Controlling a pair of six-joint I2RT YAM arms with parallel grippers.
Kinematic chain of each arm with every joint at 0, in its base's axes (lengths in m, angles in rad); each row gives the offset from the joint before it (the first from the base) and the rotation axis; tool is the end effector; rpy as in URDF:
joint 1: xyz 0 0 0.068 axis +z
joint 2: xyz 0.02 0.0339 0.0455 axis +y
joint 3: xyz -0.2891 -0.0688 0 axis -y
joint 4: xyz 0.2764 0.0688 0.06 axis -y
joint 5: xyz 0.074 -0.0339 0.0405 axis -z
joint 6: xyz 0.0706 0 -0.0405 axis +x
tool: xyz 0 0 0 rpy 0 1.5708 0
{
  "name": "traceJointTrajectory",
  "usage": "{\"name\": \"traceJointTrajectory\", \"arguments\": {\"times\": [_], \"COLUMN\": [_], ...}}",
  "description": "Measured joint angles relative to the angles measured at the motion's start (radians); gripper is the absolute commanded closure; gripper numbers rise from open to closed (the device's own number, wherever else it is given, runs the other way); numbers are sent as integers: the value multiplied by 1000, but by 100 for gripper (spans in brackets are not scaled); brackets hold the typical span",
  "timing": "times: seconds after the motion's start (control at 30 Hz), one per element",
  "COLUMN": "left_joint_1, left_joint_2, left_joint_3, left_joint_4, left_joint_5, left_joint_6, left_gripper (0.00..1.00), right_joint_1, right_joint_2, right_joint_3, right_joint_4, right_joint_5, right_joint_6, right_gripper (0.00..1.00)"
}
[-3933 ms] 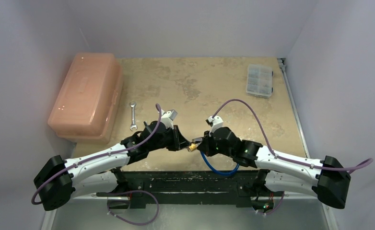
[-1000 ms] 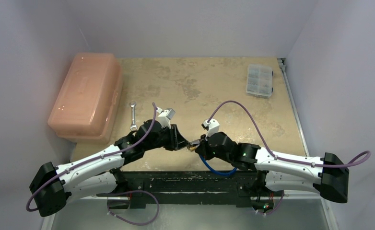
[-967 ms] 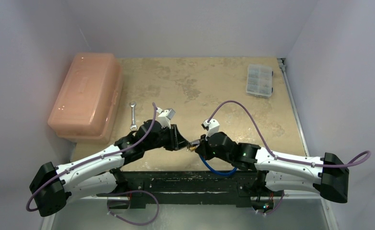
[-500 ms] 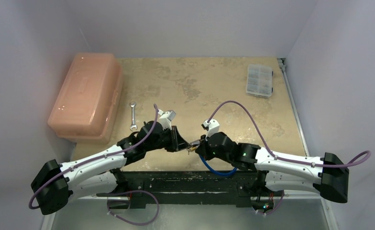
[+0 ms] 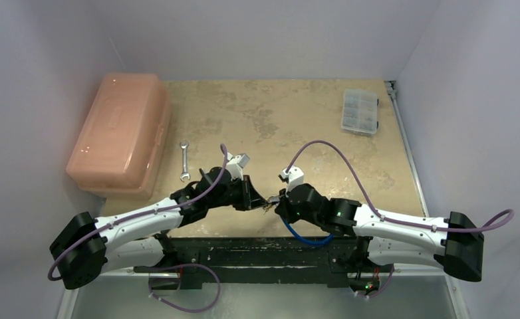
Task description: Unlock with the key
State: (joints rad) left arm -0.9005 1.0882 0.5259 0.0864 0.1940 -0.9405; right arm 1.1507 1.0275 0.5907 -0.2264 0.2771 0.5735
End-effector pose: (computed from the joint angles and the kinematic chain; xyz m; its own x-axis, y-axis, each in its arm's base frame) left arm 0.1627 -0.2271 0.2073 -0.8749 -0.1724 -0.4525 0.2860 0.5702 -0.7701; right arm 0.1229 0.2279 0.2110 -0.6397 -0.1525 -0.7533 -0.5276 0.7999 0.2861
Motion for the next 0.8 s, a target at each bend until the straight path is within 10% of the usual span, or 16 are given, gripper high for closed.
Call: {"name": "traceJointTrajectory", "arguments": {"times": [0.8], "left_joint_1": [-23], "left_joint_2": [22], "left_joint_3": [38], "left_joint_4": [-20], "left_joint_5": [-19], "left_joint_6": [117], "left_gripper": [100], "right_joint_1": [0], "right_joint_2": [26], "right_joint_3": [50], "right_joint_4": [-69], "right_joint_5": [25], "right_joint_6": [-37], "right_gripper": [100]}}
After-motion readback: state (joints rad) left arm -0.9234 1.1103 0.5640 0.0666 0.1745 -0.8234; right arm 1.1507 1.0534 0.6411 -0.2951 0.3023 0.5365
